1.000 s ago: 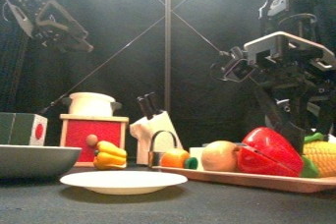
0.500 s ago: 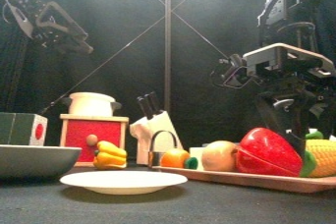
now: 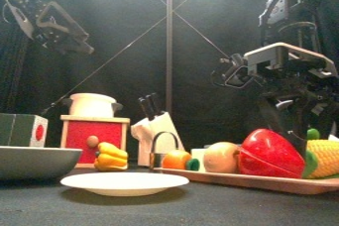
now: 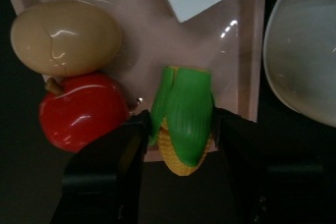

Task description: Grab corn

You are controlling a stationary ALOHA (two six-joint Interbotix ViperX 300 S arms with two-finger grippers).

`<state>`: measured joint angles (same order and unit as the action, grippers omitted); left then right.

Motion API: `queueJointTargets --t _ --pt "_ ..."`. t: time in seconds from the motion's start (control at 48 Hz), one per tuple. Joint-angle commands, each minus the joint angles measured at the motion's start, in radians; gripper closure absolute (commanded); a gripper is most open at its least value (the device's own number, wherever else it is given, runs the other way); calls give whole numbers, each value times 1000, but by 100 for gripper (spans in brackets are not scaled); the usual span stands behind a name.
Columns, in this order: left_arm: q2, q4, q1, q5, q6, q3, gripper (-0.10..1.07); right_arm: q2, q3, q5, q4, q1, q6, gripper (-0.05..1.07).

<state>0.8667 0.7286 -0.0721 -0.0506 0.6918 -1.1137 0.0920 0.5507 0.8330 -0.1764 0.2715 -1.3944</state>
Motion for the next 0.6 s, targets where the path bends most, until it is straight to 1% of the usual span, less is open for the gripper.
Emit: queueJointTargets --t 0.0,0.188,0.438,0.583 --pt "-2 0 -2 3 0 14 11 -58 -32 6 -23 -6 2 28" --pt "0 0 -2 3 0 14 11 -97 -51 31 -67 -6 2 28" --pt "0 0 -2 3 0 12 11 -107 -55 29 -103 -23 2 28" --pt "-2 -2 -2 3 2 14 11 -121 -75 25 -186 -49 2 29"
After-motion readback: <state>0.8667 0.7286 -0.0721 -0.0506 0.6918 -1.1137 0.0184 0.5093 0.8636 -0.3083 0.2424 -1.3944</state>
